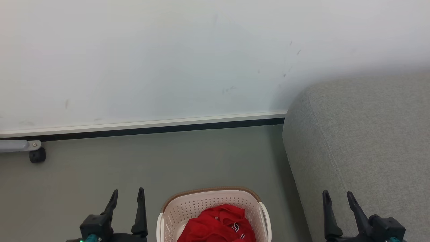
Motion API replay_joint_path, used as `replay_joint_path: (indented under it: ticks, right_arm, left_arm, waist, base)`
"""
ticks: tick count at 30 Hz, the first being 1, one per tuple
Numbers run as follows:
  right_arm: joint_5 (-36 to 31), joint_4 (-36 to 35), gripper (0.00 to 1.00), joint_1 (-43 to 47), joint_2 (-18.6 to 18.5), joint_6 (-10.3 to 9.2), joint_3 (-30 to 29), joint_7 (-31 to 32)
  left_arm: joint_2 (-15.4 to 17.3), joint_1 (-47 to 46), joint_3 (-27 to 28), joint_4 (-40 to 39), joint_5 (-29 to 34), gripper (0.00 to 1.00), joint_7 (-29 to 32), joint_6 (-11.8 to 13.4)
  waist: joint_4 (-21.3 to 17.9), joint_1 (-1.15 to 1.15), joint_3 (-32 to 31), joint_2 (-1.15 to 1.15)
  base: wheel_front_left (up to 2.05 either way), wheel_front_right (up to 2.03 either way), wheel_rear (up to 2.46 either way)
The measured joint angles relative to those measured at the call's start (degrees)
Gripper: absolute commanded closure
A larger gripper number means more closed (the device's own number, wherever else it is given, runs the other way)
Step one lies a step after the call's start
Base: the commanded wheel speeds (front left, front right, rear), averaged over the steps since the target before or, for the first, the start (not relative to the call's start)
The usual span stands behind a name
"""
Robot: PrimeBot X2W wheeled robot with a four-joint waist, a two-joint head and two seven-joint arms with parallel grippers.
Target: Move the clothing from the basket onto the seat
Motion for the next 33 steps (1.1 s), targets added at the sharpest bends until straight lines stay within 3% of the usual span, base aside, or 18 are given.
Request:
replay_joint_path:
  ticks: [8,33]
  right_arm:
    - [-6.35,-0.38,0.00,0.96,-0.21,-0.90,1.27,-1.52]
    - [-6.54,-0.08,0.00,1.71,-0.15,-0.40,0.87,-1.54]
  left_arm:
    - [0.00,0.08,-0.94,0.38,6.03,0.00,-1.56,0.76]
    - [-0.42,1.27,0.30,1.44,7.53,0.00,-1.56,0.02]
  waist:
    - [-0.03,0.00,-0.14,0.00]
    - [0.32,0.00,-0.98,0.00]
  base:
    - [0.00,0.00,0.00]
    - [0.00,0.00,0.00]
